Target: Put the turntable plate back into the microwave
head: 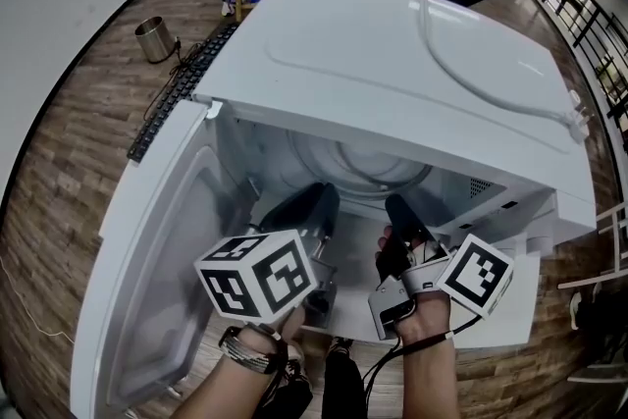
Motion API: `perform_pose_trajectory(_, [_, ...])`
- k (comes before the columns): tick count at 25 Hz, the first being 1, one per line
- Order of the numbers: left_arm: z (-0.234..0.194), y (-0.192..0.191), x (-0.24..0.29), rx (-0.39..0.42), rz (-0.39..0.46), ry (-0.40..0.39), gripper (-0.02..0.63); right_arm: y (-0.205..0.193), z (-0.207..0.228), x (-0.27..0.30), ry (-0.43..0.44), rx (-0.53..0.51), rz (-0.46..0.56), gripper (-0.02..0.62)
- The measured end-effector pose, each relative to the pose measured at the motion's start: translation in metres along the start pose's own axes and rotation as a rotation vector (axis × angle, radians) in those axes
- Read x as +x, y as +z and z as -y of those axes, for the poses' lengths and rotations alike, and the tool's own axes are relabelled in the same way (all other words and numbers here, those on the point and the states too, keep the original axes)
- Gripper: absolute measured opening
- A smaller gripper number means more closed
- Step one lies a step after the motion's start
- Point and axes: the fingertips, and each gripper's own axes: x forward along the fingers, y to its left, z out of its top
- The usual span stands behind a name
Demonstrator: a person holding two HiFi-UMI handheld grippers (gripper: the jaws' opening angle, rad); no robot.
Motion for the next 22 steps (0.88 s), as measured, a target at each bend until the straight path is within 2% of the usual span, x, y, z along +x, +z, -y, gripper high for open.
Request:
perform_pose_trajectory(5, [0.007,0.003,-0.004,0.079,0.004,-0.004,0.052,0.002,-0.004,-0.007,-0.041,-0.071,0.015,0.002])
perform_pose_trajectory(8, [0.010,-0.001,-0.007,0.075,-0.012,-0.021,0.005,0.003,-0.009,-0.011,-0.027,-0.077,0.020,0.002])
perform_pose_trajectory(16, [0.043,-0.003,-0.015,0.179,-0.057,-0.074,0.005,0.015,-0.027,-0.038,-0.030,-0.094,0.047,0.002])
perform_pose_trajectory(19, [0.058,0.001,-0.017,0.247,-0.058,-0.095,0.005,0.020,-0.043,-0.045,-0.004,-0.121,0.060,0.002])
perform_pose_trajectory(22, [0.064,0.007,-0.021,0.364,-0.050,-0.092,0.005,0.024,-0.061,-0.050,0.018,-0.162,0.070,0.002])
